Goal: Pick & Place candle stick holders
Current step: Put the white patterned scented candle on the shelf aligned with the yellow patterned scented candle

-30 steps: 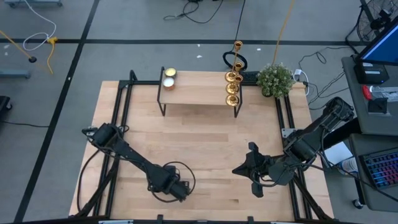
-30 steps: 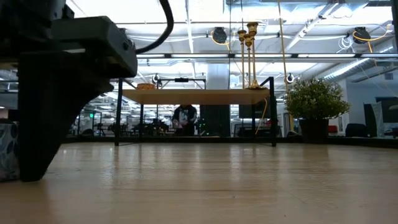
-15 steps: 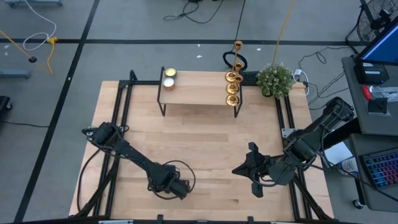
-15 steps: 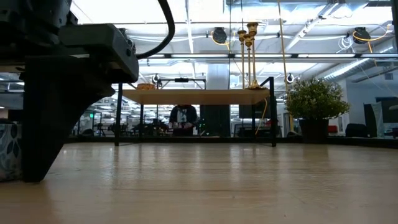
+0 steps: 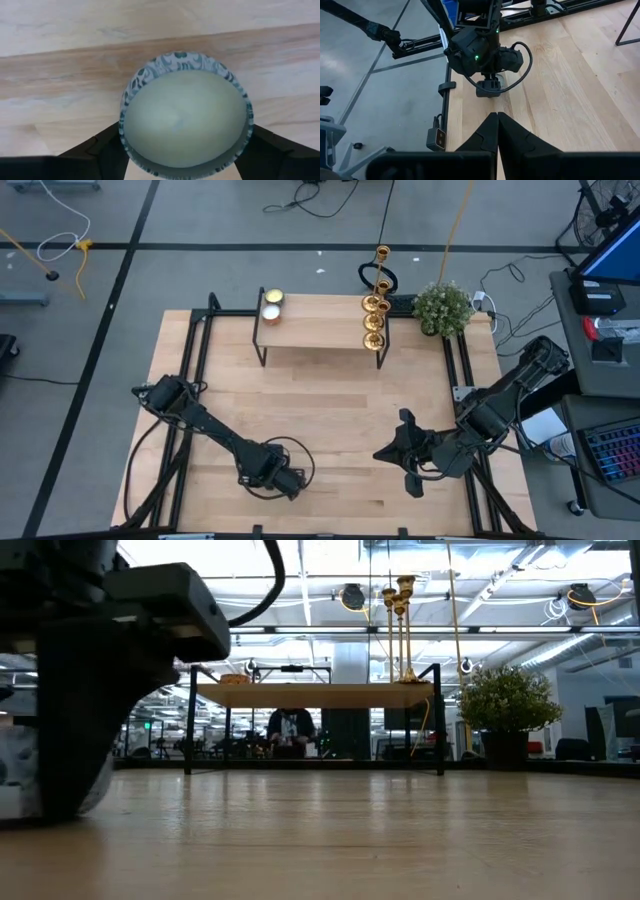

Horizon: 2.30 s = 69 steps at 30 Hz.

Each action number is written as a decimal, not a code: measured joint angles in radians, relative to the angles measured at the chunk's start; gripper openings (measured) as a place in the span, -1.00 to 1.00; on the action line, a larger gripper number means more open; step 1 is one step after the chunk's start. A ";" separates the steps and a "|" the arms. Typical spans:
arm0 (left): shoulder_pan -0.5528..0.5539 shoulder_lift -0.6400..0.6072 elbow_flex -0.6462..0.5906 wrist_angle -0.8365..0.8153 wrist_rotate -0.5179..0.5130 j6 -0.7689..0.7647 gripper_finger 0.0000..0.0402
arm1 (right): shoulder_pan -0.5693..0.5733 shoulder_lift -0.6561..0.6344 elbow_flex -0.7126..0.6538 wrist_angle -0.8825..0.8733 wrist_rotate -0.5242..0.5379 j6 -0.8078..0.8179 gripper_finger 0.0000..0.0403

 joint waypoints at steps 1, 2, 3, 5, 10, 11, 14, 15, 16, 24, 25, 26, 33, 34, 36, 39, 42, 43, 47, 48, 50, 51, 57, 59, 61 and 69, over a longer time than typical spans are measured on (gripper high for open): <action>0.002 -0.001 0.000 -0.002 0.000 -0.001 0.44 | 0.000 0.000 0.000 0.000 0.000 0.000 -1.00; 0.003 -0.005 0.000 -0.008 0.001 0.000 0.49 | 0.000 0.000 0.000 0.000 0.000 0.000 -1.00; 0.003 -0.009 0.000 -0.016 0.001 0.000 0.53 | 0.000 0.000 0.000 0.000 0.000 0.000 -1.00; 0.004 -0.016 0.001 -0.026 0.002 0.000 0.59 | 0.000 0.000 0.000 0.000 0.000 -0.002 -1.00; 0.007 -0.038 0.002 -0.067 0.001 0.012 0.48 | 0.000 0.000 0.000 0.001 0.000 -0.008 -1.00; 0.008 -0.043 0.002 -0.072 -0.004 0.020 0.43 | 0.000 0.000 0.000 0.001 0.000 -0.008 -1.00; 0.015 -0.050 0.002 -0.066 -0.019 0.045 0.28 | 0.000 0.000 0.000 0.002 0.000 -0.008 -1.00; 0.017 -0.050 0.002 -0.062 -0.019 0.056 0.24 | 0.000 0.000 0.000 0.002 0.000 -0.008 -1.00; 0.020 -0.049 0.002 -0.057 -0.019 0.067 0.21 | 0.000 0.000 0.000 0.003 0.001 -0.008 -1.00; 0.039 -0.048 0.002 -0.037 -0.007 0.103 0.13 | 0.000 0.000 0.000 0.004 0.002 -0.007 -1.00; 0.039 -0.048 0.002 -0.034 -0.001 0.103 0.13 | 0.000 0.000 0.000 0.004 0.001 -0.007 -1.00; 0.039 -0.048 0.002 -0.026 0.006 0.103 0.14 | 0.000 0.000 0.000 0.004 0.001 -0.007 -1.00; 0.034 -0.048 0.002 0.010 -0.007 0.102 0.48 | 0.000 0.000 0.000 0.004 0.000 -0.005 -1.00; 0.037 -0.048 0.002 0.004 -0.007 0.103 0.56 | 0.000 0.000 0.000 0.004 0.000 -0.005 -1.00; 0.043 -0.048 0.002 -0.010 -0.004 0.117 0.71 | 0.000 0.000 0.000 0.004 0.000 -0.006 -1.00; 0.054 -0.048 0.002 -0.035 -0.006 0.146 0.90 | 0.000 0.000 0.000 0.004 0.000 -0.007 -1.00; 0.070 -0.049 0.003 -0.078 -0.001 0.186 0.97 | 0.000 0.000 0.000 0.004 0.000 -0.007 -1.00; 0.076 -0.049 0.003 -0.087 0.000 0.202 0.97 | 0.000 0.000 0.000 0.004 0.000 -0.008 -1.00; 0.101 -0.049 0.003 -0.100 -0.007 0.255 0.87 | 0.000 0.000 0.000 0.004 0.000 -0.008 -1.00; 0.107 -0.049 0.003 -0.098 -0.008 0.267 0.84 | 0.000 0.000 0.000 0.004 0.000 -0.007 -1.00; 0.120 -0.049 0.003 -0.088 -0.009 0.286 0.79 | 0.000 0.000 0.000 0.004 0.000 -0.007 -1.00; 0.126 -0.049 0.003 -0.080 -0.009 0.293 0.77 | 0.000 0.000 0.000 0.004 0.000 -0.008 -1.00; 0.143 -0.049 0.003 -0.068 0.005 0.307 0.71 | 0.000 0.000 0.000 0.000 0.000 -0.008 -1.00; 0.143 -0.049 0.003 -0.071 0.008 0.308 0.72 | 0.000 0.000 0.000 0.000 0.000 -0.008 -1.00; 0.143 -0.049 0.003 -0.072 0.010 0.308 0.73 | 0.000 0.000 0.000 0.000 0.000 -0.008 -1.00; 0.138 -0.049 0.003 -0.074 0.014 0.314 0.74 | 0.000 0.000 0.000 0.000 0.001 -0.015 -1.00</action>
